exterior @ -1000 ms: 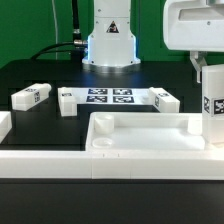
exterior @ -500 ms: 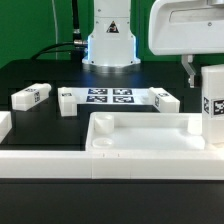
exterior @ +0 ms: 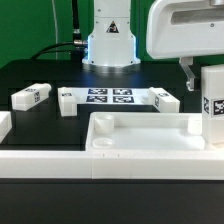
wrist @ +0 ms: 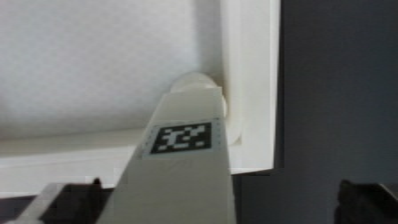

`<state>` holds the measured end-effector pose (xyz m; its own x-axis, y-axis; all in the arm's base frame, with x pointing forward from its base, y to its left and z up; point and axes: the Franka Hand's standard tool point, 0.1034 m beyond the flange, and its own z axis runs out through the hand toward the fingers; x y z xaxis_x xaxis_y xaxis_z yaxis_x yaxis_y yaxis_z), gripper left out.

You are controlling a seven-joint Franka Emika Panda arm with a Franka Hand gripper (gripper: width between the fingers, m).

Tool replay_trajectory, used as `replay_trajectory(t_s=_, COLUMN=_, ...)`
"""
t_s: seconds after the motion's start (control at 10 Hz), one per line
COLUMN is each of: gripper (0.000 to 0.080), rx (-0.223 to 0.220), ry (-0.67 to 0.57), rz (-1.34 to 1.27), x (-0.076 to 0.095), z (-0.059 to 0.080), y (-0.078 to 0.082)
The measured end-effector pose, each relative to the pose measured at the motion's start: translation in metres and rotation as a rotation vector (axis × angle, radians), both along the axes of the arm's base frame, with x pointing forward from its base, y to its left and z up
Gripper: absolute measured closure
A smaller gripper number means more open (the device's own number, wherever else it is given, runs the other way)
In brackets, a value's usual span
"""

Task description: Assemble desk

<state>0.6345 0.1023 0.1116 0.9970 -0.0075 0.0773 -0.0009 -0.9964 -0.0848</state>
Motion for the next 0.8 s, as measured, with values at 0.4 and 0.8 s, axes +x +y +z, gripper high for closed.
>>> replay_trajectory(t_s=0.4, gripper=0.0404, rx=-0.001, ry=0.002, rz=0.0, x=-0.0004, z=-0.0011, y=-0.0003)
replay_trajectory(t_s=0.8, gripper=0.0511, rx=0.002, ry=0.004, rz=-0.028, x=-0.0006, z=-0.0013, y=-0.0004)
